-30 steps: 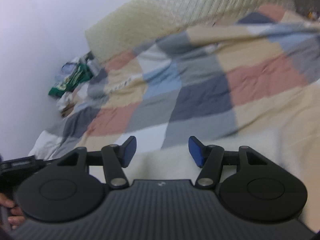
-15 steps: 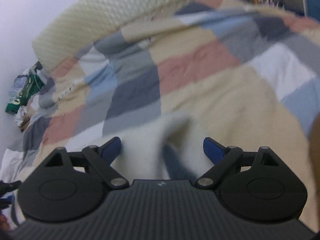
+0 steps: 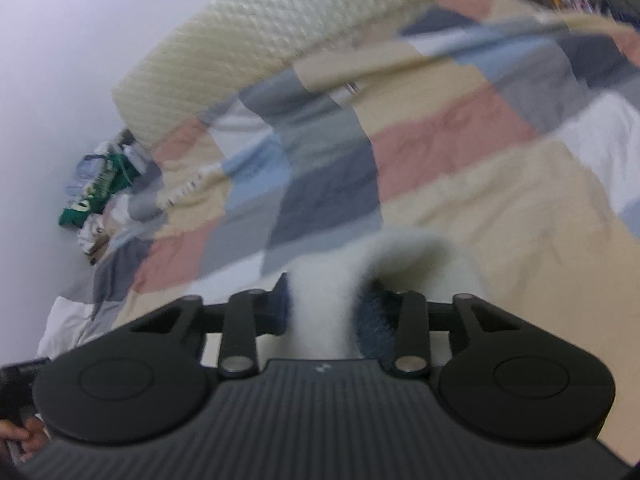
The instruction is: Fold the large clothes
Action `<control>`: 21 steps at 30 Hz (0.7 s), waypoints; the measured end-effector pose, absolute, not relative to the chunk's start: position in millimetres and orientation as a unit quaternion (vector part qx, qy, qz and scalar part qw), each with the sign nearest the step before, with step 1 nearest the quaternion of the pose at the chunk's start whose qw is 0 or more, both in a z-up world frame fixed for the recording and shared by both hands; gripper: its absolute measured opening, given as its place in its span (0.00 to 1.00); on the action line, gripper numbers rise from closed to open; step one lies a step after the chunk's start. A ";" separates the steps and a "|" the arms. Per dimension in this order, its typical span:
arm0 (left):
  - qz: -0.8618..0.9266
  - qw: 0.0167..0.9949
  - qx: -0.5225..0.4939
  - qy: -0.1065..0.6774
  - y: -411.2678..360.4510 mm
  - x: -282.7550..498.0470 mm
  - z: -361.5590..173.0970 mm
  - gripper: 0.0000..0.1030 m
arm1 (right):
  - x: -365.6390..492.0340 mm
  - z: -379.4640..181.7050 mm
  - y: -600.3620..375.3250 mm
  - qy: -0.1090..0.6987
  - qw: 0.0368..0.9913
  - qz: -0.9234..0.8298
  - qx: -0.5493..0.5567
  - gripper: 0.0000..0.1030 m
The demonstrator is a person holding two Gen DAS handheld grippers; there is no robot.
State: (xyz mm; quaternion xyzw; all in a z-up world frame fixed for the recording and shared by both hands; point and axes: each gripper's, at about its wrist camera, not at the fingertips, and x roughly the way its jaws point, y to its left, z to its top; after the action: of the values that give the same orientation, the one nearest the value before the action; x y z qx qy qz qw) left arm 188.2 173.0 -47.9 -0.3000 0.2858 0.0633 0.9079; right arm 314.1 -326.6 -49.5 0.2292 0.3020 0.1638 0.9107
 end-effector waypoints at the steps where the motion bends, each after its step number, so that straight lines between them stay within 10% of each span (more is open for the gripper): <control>1: 0.056 0.911 -0.300 0.277 173.4 188.0 -42.4 0.24 | 314.3 -45.4 -326.9 0.291 0.913 0.169 0.229 0.35; 14: 0.088 0.904 -0.249 0.336 174.0 235.5 -76.0 0.30 | 357.9 -85.6 -321.0 0.322 0.904 0.132 0.250 0.39; 21: 0.104 0.915 -0.247 0.302 162.5 200.0 -52.9 0.64 | 332.9 -79.1 -329.0 0.316 0.897 0.119 0.286 0.49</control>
State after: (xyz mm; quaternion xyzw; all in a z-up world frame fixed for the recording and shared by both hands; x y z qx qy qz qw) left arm 200.0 162.5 -52.9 -0.2471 0.3021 0.1045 0.9147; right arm 332.9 -329.0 -79.1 0.2864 0.3161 0.1192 0.8966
